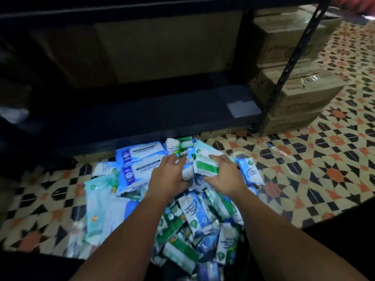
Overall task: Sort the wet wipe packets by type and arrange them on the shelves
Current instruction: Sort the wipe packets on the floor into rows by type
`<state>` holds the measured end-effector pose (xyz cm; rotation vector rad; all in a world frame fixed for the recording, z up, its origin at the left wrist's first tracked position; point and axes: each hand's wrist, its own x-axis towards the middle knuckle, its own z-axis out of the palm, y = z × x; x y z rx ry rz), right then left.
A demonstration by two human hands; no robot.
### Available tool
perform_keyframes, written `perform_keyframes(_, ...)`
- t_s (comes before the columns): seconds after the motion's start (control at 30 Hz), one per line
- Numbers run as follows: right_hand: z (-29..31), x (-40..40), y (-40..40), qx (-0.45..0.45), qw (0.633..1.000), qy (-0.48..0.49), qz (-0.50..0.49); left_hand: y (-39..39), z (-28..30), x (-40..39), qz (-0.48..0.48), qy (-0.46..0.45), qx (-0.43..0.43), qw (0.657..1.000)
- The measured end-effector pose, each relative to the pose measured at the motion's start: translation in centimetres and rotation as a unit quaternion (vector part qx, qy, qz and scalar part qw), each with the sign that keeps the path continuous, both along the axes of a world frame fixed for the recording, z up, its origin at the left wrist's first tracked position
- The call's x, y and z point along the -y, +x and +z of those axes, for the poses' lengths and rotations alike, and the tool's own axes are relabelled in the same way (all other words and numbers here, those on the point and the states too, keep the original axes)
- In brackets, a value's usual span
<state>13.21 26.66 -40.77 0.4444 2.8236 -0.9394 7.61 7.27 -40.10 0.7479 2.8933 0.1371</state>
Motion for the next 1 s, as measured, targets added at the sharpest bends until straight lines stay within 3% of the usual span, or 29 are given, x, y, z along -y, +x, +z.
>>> perform_keyframes(0.27,-2.1,3.6,6.7,0.111,0.985,0.062,0.113,8.0,-3.2,5.6,0.005,-0.051,0.110,0.993)
perform_keyframes(0.47,-2.5,4.0,8.1,0.191,0.969,0.019,0.154,8.9,-4.7,8.3,-0.078,-0.158,0.139,0.974)
perform_keyframes(0.7,-2.7,3.2,8.6,0.208,0.957,-0.003,0.202,8.8,-5.7,8.5,-0.097,-0.074,0.093,0.988)
perform_keyframes(0.83,-1.7,2.5,8.7,0.123,0.975,0.079,0.170,8.1,-5.6,6.8,-0.108,0.042,0.023,0.993)
perform_keyframes(1.0,-2.2,0.4,7.4,0.013,0.986,0.160,0.046,5.2,-5.0,3.7,-0.155,0.135,-0.038,0.978)
